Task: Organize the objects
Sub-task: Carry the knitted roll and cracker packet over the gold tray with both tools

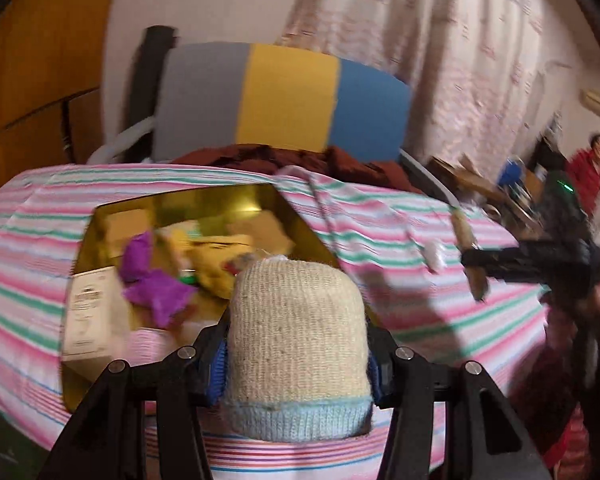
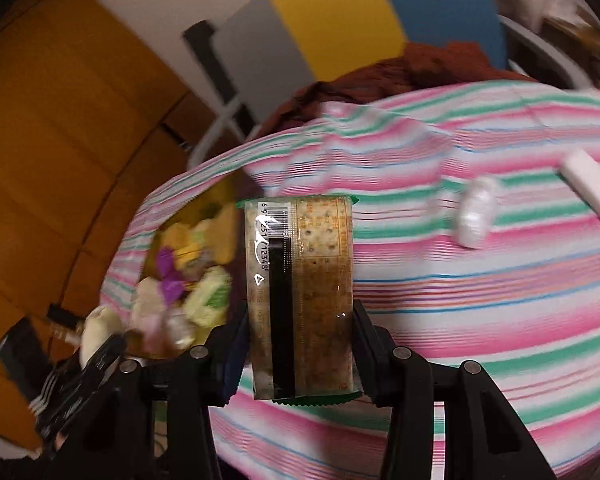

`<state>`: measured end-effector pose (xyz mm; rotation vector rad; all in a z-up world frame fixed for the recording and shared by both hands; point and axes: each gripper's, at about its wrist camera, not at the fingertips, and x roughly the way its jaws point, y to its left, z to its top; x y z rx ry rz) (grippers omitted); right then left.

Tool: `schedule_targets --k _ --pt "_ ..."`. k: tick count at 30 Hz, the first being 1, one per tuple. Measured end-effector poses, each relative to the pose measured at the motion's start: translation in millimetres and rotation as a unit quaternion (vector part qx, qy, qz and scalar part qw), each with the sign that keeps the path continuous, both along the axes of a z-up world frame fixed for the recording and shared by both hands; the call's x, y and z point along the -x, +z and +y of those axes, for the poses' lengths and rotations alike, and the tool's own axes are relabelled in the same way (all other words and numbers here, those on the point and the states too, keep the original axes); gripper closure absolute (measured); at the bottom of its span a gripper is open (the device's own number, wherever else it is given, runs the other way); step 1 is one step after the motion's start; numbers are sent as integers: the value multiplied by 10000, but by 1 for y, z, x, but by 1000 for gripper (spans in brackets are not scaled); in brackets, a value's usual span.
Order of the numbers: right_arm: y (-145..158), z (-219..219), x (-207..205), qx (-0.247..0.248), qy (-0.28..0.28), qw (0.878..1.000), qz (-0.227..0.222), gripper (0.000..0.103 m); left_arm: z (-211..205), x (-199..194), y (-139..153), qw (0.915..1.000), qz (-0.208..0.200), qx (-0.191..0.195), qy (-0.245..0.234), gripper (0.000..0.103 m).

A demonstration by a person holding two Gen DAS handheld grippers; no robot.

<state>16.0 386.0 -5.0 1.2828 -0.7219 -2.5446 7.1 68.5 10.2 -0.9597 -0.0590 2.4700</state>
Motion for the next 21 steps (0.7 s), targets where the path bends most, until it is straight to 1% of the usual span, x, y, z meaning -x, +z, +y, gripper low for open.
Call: schedule_targets --k 6,7,9,11,14,15,16,17,21 --pt "21 -79 20 147 758 9966 272 55 -30 28 2 9981 -46 -119 602 50" --pt "21 -88 23 131 804 9963 265 55 -33 34 1 9978 -36 -111 653 50" --pt "19 -108 34 164 898 9956 201 55 -33 43 -1 9967 -45 38 814 50" --pt "13 -126 44 0 988 9950 140 55 -34 52 -4 9959 -79 90 898 49" --pt "3 -144 56 -88 1033 9946 0 53 -36 56 -8 9932 -126 246 1132 49" --pt "1 -147 58 -167 1005 9948 -25 50 -38 56 -10 9930 -161 243 1148 48" --pt "-2 -149 59 -249 956 9951 -54 40 -40 55 -11 9927 -200 232 1169 47" --pt "-4 -151 59 -260 940 9952 -61 38 -41 53 -11 9922 -203 261 1205 46" --pt "-12 -151 56 -383 914 9949 -174 38 -41 45 -7 9903 8 418 1327 46"
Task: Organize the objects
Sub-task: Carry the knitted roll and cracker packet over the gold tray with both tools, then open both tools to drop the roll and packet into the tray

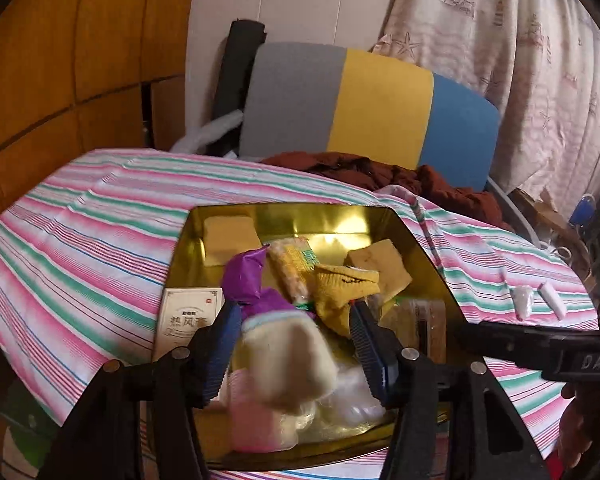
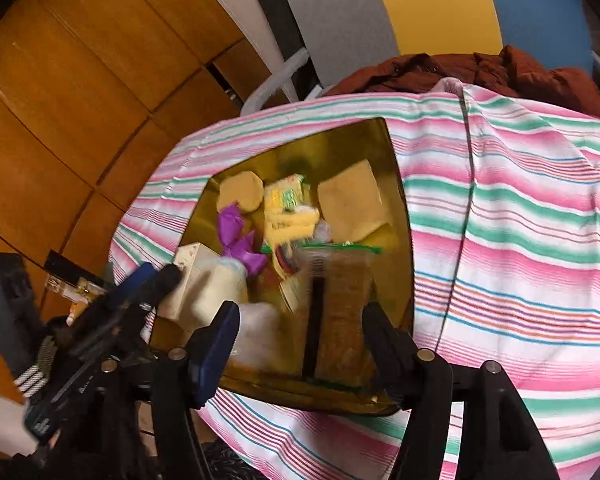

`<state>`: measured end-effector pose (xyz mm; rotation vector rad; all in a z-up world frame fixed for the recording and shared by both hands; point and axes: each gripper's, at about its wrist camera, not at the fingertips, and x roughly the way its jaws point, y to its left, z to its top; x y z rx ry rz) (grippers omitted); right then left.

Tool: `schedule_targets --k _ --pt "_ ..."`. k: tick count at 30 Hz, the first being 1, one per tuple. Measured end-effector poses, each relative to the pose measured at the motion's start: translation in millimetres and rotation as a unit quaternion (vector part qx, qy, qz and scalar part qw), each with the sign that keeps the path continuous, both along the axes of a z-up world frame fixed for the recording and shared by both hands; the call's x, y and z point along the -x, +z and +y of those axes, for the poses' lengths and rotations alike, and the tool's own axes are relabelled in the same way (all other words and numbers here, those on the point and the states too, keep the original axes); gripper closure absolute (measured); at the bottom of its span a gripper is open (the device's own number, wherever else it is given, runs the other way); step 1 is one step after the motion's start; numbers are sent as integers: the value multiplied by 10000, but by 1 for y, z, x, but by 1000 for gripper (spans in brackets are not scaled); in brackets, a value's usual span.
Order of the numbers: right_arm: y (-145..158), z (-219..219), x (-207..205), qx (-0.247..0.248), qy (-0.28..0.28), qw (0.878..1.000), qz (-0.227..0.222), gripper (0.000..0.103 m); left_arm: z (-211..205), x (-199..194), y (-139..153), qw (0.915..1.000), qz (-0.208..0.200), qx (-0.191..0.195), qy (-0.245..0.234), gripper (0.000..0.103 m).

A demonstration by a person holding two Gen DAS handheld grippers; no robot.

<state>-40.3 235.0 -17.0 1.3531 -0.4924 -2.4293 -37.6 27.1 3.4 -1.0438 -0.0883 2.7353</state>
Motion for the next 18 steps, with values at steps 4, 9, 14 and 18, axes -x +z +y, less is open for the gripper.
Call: schedule_targets --k 4,9,14,18 --pt "-6 -1 -2 -71 -18 10000 -50 37 0 -5 4 10000 43 9 -3 46" --pt "-12 -1 -8 -155 -58 9998 -86 35 3 -8 7 10000 61 66 -42 46" --pt "-11 -1 -14 -195 -91 9998 -42 33 1 -14 7 9999 49 124 -43 46" --pt "-6 -4 -21 -378 -138 9991 112 29 3 -18 6 9998 18 163 -55 46"
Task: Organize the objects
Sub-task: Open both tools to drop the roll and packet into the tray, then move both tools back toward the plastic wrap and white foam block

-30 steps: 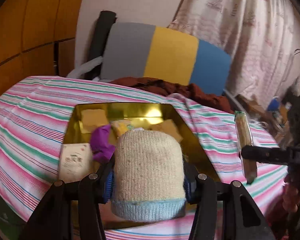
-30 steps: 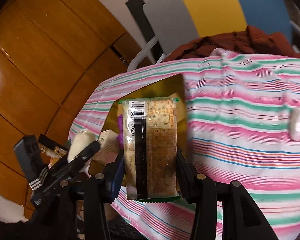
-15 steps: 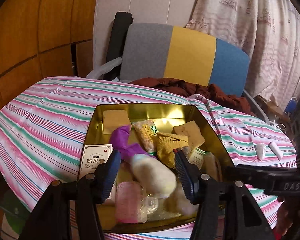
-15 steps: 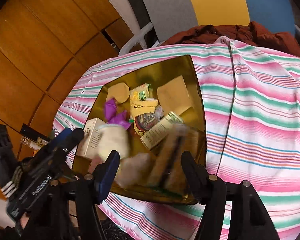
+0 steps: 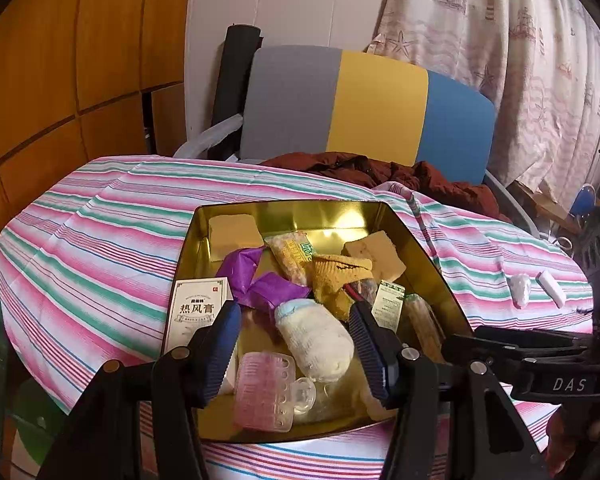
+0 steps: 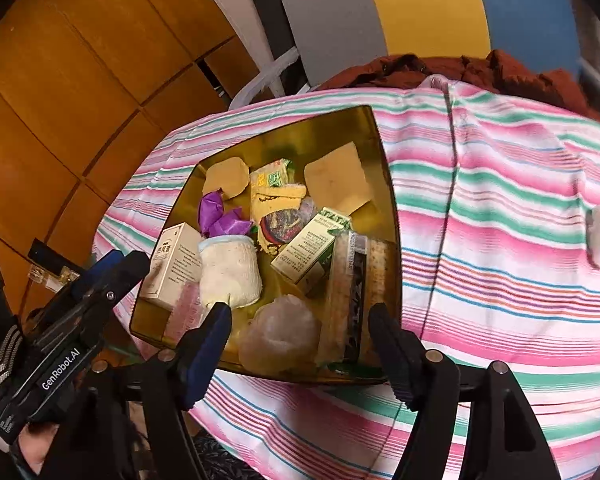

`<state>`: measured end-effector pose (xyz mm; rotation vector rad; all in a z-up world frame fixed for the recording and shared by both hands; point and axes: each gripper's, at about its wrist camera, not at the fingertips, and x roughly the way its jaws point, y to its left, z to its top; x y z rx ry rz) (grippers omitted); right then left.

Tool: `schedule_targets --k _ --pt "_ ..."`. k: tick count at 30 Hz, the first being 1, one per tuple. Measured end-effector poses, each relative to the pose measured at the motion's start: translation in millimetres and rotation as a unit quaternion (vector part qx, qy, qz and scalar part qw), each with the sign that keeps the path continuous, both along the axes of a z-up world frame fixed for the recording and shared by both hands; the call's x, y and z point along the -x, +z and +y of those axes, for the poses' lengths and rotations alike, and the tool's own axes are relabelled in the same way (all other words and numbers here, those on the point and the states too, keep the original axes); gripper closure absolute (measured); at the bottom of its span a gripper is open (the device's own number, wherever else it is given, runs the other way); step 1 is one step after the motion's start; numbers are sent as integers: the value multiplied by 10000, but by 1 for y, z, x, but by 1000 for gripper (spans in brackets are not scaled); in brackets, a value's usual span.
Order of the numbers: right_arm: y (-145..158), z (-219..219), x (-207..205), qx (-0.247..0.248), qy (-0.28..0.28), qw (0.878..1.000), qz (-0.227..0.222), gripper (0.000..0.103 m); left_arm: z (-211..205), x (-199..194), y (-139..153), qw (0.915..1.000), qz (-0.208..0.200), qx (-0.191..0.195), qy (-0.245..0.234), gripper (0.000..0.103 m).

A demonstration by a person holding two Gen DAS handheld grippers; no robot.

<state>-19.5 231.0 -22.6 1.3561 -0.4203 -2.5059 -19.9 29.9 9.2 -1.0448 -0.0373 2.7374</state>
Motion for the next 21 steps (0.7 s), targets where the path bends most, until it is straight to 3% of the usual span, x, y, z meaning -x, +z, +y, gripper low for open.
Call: schedule_targets --k 9,21 --pt "19 -2 -12 -753 -209 9956 516 13 8 -5 0 9998 31 146 -100 46" --pt "22 28 -15 -1149 -458 9910 511 10 29 -6 -4 9987 -27 232 -449 46"
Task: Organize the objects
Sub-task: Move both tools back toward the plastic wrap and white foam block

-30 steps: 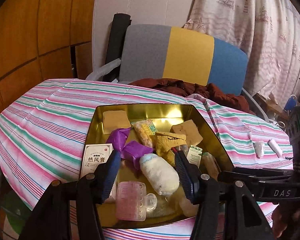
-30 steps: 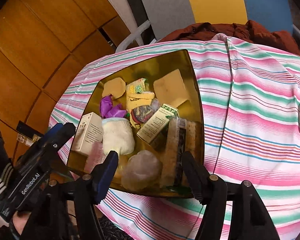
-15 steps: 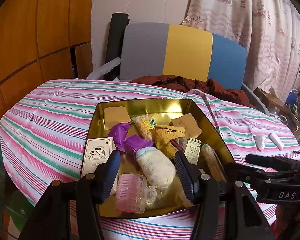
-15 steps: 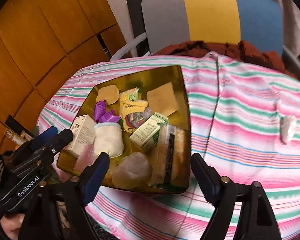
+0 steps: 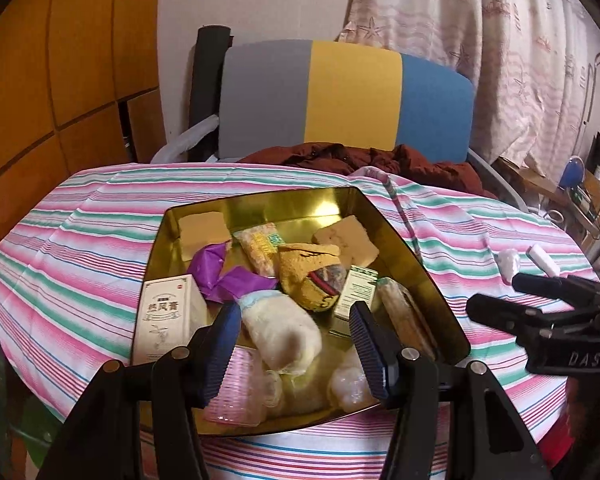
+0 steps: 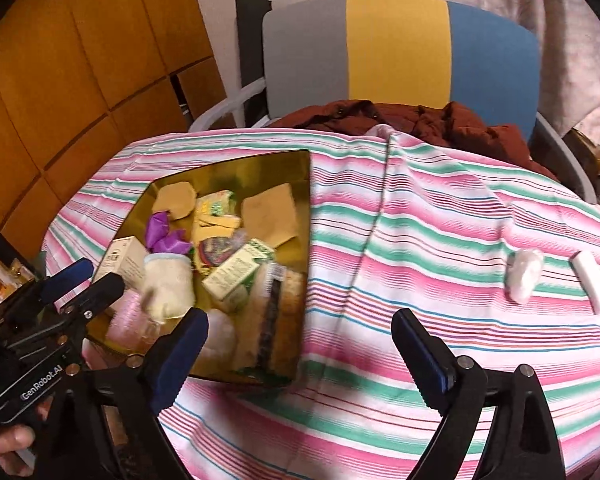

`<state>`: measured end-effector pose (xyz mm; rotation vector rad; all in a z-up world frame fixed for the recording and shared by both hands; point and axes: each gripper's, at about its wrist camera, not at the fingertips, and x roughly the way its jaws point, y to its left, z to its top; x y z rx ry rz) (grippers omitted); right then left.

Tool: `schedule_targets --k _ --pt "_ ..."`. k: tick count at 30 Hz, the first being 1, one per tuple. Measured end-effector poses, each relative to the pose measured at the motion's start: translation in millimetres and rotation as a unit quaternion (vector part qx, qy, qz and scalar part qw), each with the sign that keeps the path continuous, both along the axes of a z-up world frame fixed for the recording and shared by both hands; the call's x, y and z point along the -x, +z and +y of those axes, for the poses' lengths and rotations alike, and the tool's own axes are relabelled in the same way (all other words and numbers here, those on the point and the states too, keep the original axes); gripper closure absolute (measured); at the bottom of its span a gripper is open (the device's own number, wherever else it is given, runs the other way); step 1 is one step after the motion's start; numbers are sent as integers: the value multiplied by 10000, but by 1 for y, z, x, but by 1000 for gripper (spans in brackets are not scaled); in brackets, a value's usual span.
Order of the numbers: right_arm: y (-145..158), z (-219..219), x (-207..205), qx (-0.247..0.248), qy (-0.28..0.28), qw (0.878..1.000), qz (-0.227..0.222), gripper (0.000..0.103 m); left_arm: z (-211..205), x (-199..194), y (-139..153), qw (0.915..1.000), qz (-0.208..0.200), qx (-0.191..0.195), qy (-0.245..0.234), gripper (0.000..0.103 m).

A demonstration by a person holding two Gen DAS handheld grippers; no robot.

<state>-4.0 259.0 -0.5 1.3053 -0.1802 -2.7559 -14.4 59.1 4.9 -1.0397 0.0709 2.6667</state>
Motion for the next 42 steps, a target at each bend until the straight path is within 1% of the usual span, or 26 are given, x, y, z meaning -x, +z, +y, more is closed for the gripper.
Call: schedule_targets --k 6,14,17,21,23,25,27,29,31,33,34,36,37,39,42 --pt "2 18 -1 -165 -77 9998 -29 8 7 2 -5 9999 -82 34 -55 46" --pt "3 43 -1 -315 -103 9994 -81 8 22 0 -10 9995 -137 192 -207 46" --pt "1 55 -1 -443 -160 9988 -162 8 26 -2 -11 9993 -132 219 -259 46" --pt "-5 74 1 -493 -242 9979 -333 7 29 -3 -14 9990 -183 239 -321 46" --pt "-9 88 2 -494 -340 9971 -458 7 31 -3 -15 9989 -208 251 -348 46" --pt "-12 108 5 -568 -556 9953 -562 7 33 -3 -16 9987 -227 258 -385 46" --pt "-13 125 6 -560 -706 9943 -571 7 34 -3 -17 9986 -238 265 -401 46" --pt "-13 153 7 -434 -1038 9923 -509 7 35 -3 -18 9983 -252 294 -424 46" --pt "-14 187 5 -278 -1532 9872 -357 6 36 -4 -19 9982 -250 323 -432 46" --pt "-23 221 -2 -19 -2093 9775 -244 5 38 -3 -20 9980 -269 361 -435 46" --pt "-32 240 -7 267 -2423 9695 -269 4 39 -2 -20 9979 -278 396 -431 46" --pt "-43 266 -12 656 -2971 9509 -570 4 42 -2 -19 9977 -264 453 -420 46" --pt "-44 276 -16 845 -3152 9438 -516 4 43 -2 -18 9977 -254 464 -415 46" --pt "-44 285 -20 1066 -3279 9376 -445 2 45 -1 -14 9977 -214 471 -432 46" --pt "-47 285 -17 969 -3320 9362 -633 2 52 0 -10 9973 -166 522 -490 46"
